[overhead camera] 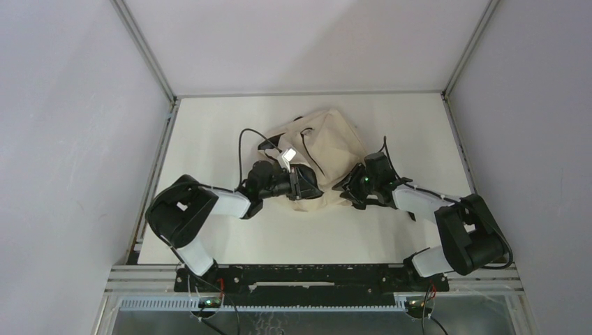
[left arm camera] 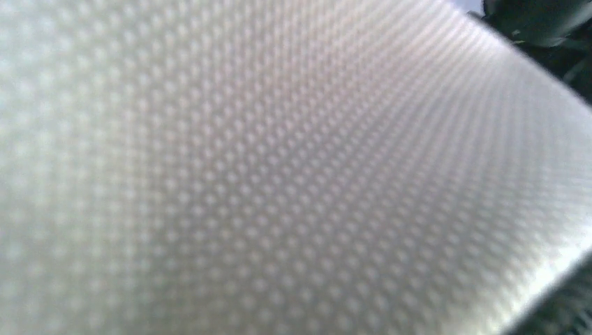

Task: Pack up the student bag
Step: Zip the student bag at the center of the board.

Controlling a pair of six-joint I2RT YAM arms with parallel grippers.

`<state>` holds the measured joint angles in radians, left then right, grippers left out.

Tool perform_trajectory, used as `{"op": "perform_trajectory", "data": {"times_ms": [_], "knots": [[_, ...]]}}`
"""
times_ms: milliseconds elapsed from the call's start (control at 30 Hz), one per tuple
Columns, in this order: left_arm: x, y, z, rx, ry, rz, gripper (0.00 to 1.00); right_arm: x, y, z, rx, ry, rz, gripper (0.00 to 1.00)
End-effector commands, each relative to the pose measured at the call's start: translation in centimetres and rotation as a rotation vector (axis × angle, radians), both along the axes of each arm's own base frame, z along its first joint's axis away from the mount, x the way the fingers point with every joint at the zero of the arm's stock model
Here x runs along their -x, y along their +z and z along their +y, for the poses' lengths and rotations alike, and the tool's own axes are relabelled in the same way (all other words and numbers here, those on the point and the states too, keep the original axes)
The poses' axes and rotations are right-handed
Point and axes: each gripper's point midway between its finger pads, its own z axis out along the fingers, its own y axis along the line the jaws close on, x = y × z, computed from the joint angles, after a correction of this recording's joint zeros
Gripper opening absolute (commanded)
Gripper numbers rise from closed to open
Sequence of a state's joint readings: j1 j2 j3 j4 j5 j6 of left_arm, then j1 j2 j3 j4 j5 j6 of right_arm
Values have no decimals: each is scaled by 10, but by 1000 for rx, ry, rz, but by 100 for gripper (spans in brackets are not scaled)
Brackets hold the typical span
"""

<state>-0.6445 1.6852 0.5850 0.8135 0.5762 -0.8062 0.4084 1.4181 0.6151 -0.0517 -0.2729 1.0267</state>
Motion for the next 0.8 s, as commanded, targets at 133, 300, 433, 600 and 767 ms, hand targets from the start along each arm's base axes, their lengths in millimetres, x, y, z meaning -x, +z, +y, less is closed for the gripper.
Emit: {"op": "perform_trajectory", "data": {"times_ms": [133,300,433,600,767], "knots": [[-9,23,-3,115,14,-42,15,-13,12,10,-40,6,-58,46],[-24,-4,11,-92,93,-87,37,-13,14,9,-39,9,-66,46],[-27,-26,20,-285,73,-114,41,-13,14,8,-38,11,-65,47],[-22,-29,14,-298,27,-100,47,-12,12,8,-38,16,-60,53],[-15,-28,-3,-239,-23,-60,44,-12,12,9,-44,23,-59,56]]}}
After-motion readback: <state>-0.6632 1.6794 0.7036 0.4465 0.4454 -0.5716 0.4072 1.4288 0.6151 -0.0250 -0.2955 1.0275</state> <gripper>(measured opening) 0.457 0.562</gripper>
